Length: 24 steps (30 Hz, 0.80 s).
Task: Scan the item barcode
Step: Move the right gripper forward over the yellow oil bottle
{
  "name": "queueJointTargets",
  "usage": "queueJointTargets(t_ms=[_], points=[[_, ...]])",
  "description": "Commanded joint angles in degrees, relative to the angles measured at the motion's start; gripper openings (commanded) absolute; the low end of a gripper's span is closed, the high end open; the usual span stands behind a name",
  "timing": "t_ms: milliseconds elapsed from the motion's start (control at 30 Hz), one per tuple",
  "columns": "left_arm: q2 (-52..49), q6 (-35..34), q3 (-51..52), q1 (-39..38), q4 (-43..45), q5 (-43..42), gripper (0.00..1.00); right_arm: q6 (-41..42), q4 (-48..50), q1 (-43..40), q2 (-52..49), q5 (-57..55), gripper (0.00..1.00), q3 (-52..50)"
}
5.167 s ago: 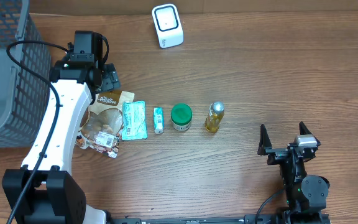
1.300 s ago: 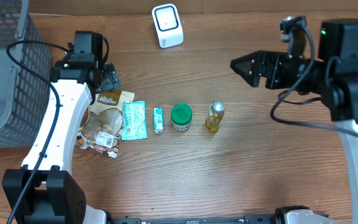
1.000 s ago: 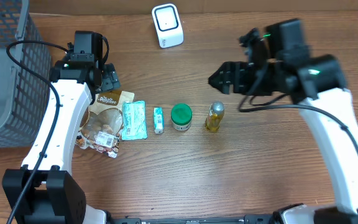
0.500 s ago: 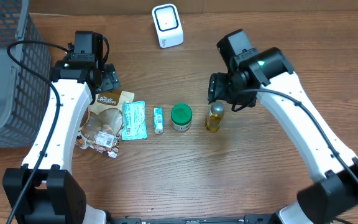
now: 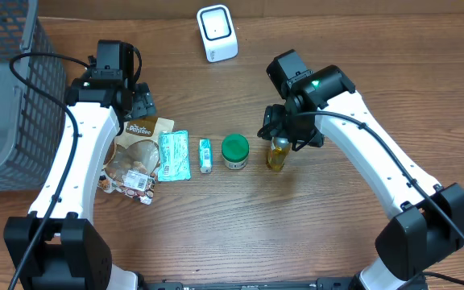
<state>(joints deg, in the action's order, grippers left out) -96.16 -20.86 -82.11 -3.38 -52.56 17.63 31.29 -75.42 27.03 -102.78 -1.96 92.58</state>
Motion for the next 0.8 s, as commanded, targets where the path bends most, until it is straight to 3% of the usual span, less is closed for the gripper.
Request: queueJointTargets(t_ms=[0, 767], points=[[-0.92, 0.07, -0.2, -0.39, 0.09, 0.76, 1.0, 0.44, 0.72, 0.02, -0.02, -0.94, 0.8, -0.87], [-0.94, 0.07, -0.22, -0.39, 0.09, 0.76, 1.0, 0.22, 3.39, 2.73, 0.0, -0.98, 0.83, -5.6]])
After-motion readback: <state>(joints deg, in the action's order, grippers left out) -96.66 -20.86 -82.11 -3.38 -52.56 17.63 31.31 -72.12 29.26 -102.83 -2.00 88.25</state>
